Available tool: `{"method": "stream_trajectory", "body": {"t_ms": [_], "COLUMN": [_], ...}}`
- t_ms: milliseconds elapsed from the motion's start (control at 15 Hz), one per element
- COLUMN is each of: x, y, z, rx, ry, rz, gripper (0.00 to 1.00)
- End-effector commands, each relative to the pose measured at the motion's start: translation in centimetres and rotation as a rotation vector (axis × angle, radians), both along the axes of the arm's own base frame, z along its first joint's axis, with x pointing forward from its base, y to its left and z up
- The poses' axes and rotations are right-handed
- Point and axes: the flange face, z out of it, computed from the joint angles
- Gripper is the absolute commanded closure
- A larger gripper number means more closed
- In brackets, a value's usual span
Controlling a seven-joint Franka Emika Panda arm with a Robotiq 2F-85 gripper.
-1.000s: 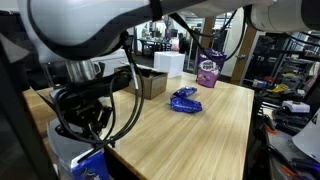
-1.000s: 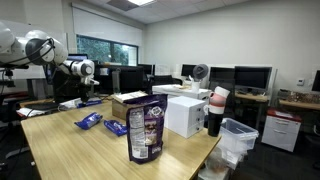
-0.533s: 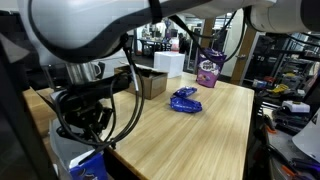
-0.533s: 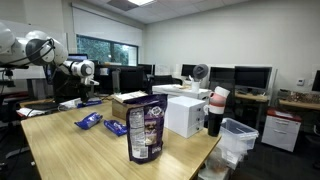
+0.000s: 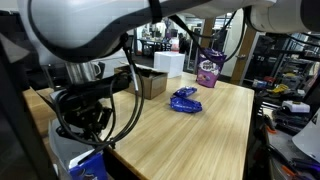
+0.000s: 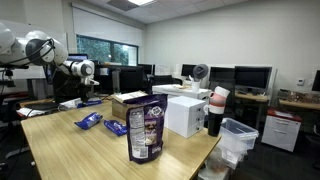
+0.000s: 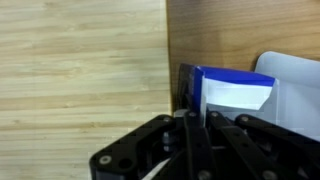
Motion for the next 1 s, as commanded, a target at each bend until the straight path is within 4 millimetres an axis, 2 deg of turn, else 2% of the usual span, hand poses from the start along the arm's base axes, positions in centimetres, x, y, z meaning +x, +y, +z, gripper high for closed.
{"method": "stream_trajectory", "body": {"t_ms": [0, 267, 733, 800, 867, 933], "x": [0.0, -0.2, -0.6, -0.5, -0.5, -0.5], "y": [0.5, 1.2, 1.7, 1.6, 1.6, 1.5], "z": [1.1, 1.9, 1.5, 1.3, 1.3, 1.2], "rx": [0.004, 0.012, 0.017, 0.016, 0.014, 0.012], "ry": [-0.022, -0.039, -0.021, -0.014, -0.014, -0.012], "rz": [0.006, 0.014, 0.026, 0.025, 0.025, 0.027], "gripper": [0.95, 0.95, 0.95, 0.92, 0.76, 0.68]}}
